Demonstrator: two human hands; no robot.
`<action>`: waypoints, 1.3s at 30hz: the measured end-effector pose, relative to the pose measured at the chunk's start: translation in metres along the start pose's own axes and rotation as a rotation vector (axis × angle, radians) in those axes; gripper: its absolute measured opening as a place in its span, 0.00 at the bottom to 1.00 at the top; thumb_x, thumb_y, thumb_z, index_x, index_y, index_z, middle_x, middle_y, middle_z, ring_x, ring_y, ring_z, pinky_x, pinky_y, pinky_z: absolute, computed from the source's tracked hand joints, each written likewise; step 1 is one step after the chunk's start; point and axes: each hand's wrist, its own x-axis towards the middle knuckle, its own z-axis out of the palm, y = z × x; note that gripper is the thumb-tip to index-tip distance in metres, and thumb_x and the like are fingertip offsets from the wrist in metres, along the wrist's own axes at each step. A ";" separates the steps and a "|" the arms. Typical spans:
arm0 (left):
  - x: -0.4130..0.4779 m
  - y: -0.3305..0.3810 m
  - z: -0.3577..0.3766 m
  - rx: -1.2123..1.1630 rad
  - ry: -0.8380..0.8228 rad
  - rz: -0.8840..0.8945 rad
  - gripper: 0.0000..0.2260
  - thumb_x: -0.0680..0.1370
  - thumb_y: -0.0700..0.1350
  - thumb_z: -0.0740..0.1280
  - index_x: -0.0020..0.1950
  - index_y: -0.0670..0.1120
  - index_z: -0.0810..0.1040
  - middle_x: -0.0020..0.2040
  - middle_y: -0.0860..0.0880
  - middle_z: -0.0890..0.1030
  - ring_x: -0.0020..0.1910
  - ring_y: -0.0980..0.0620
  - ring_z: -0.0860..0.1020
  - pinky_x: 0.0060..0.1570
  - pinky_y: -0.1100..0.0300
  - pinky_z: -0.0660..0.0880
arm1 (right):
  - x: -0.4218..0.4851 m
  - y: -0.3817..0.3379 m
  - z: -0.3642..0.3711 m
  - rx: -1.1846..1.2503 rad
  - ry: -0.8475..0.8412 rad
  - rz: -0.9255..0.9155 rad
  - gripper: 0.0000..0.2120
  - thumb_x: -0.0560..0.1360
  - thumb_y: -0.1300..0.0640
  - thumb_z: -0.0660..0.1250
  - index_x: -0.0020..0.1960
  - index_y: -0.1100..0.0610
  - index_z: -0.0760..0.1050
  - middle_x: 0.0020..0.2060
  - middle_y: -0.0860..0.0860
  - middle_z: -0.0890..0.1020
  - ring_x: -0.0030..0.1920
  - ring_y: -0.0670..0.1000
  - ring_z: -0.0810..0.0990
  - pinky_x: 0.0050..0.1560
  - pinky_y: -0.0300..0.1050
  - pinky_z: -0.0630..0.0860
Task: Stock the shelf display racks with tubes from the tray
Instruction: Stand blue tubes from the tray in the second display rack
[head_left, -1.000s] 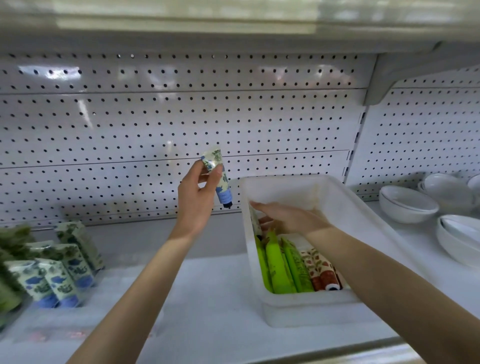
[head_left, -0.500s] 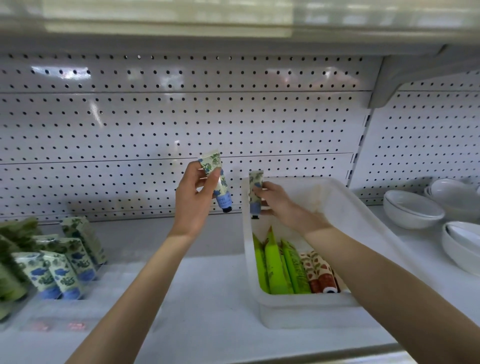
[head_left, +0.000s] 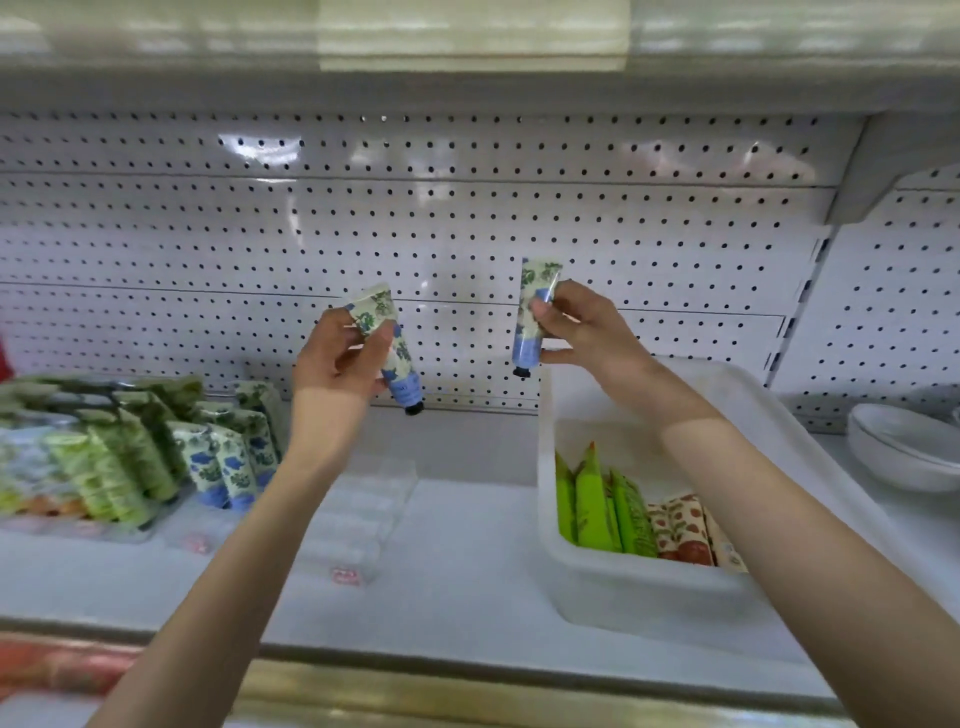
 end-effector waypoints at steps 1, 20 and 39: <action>-0.001 0.003 -0.011 0.017 0.018 0.017 0.09 0.77 0.40 0.65 0.41 0.52 0.72 0.43 0.50 0.81 0.42 0.56 0.79 0.43 0.54 0.76 | -0.003 -0.004 0.003 0.001 -0.028 -0.010 0.04 0.79 0.59 0.61 0.47 0.58 0.72 0.44 0.53 0.76 0.45 0.49 0.79 0.42 0.41 0.81; 0.015 0.028 -0.188 0.204 0.045 0.122 0.02 0.78 0.44 0.65 0.49 0.51 0.74 0.46 0.56 0.80 0.42 0.61 0.79 0.35 0.65 0.79 | -0.047 -0.035 0.180 -0.108 -0.274 -0.047 0.02 0.78 0.61 0.63 0.49 0.55 0.71 0.45 0.50 0.77 0.41 0.41 0.79 0.42 0.38 0.81; 0.045 -0.002 -0.291 0.024 -0.196 0.100 0.06 0.76 0.43 0.68 0.43 0.55 0.76 0.39 0.57 0.82 0.43 0.57 0.79 0.41 0.60 0.79 | -0.062 0.040 0.358 -0.260 0.194 0.003 0.10 0.75 0.62 0.67 0.42 0.51 0.69 0.39 0.49 0.78 0.41 0.41 0.77 0.38 0.27 0.69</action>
